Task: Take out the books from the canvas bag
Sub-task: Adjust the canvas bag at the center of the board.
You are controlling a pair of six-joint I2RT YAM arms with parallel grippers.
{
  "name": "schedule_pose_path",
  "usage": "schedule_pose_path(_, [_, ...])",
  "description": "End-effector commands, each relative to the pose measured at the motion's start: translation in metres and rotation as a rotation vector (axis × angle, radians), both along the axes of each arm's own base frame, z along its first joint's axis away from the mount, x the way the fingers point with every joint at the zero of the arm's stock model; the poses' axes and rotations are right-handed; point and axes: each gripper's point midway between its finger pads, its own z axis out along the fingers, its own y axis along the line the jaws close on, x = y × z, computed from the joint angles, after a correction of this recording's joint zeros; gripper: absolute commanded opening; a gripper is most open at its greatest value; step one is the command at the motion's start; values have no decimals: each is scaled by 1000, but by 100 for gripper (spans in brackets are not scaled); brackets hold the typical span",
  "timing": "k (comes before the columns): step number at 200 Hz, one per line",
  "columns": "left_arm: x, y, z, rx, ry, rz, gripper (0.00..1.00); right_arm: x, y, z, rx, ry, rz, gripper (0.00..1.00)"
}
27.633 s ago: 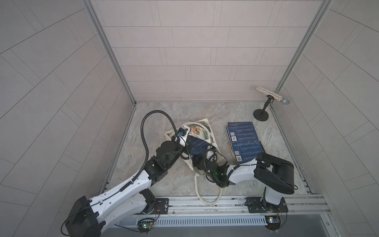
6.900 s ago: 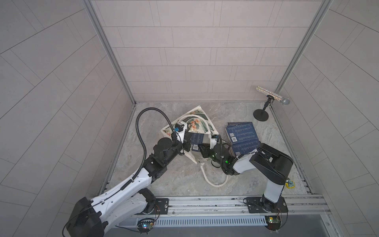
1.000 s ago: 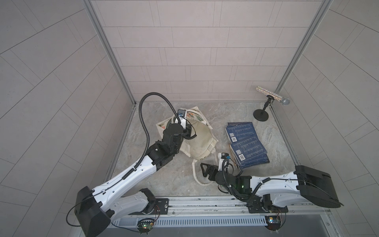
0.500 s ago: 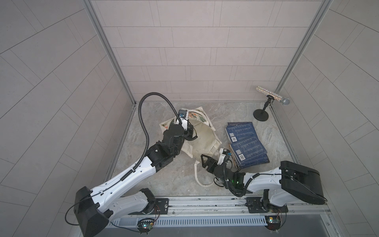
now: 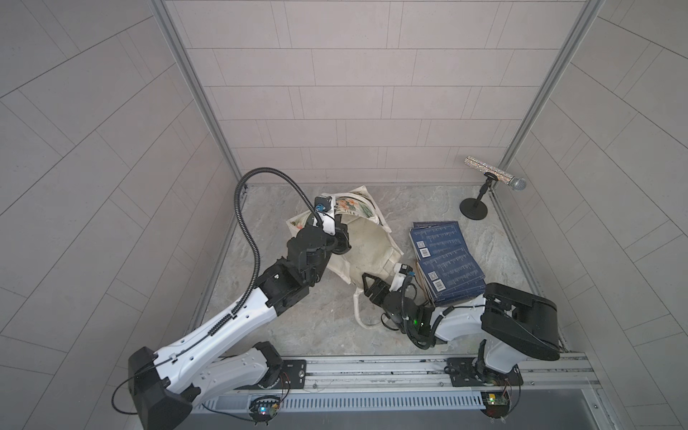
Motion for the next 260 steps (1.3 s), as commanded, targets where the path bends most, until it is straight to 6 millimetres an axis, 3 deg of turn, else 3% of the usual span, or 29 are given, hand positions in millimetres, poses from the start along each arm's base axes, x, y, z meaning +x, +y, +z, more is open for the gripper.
schedule_pose_path(1, [-9,2,26,-117,-60,-23,0,10,5,16,0,-44,6,66])
schedule_pose_path(41, [-10,2,11,-109,-38,-25,0,18,8,15,28,-63,29,30])
schedule_pose_path(67, [-10,4,2,-75,-37,-16,0,14,5,15,17,-72,47,0])
schedule_pose_path(77, [-10,4,-1,-66,-34,-13,1,13,5,18,3,-74,59,0])
schedule_pose_path(91, [-9,4,-5,-55,-33,-12,18,10,3,22,-27,-74,76,0])
schedule_pose_path(105, [-8,3,-8,-28,-32,-18,21,7,0,27,-48,-69,85,0])
schedule_pose_path(121, [-8,4,-5,12,-45,-12,32,5,-4,38,-93,-79,101,0])
schedule_pose_path(148, [-10,12,21,53,-98,12,67,7,-1,58,-235,-79,171,0])
schedule_pose_path(176, [-19,32,57,32,-130,58,79,25,13,67,-264,-9,294,0])
schedule_pose_path(197, [-33,54,70,-14,-130,99,85,34,7,77,-331,-12,281,0])
schedule_pose_path(212, [-42,70,68,-43,-113,129,100,42,5,84,-313,17,300,0])
schedule_pose_path(236, [-54,88,53,-49,-78,159,100,52,5,100,-326,40,322,0])
schedule_pose_path(260, [-62,102,27,-38,-27,188,100,56,8,102,-343,87,365,1])
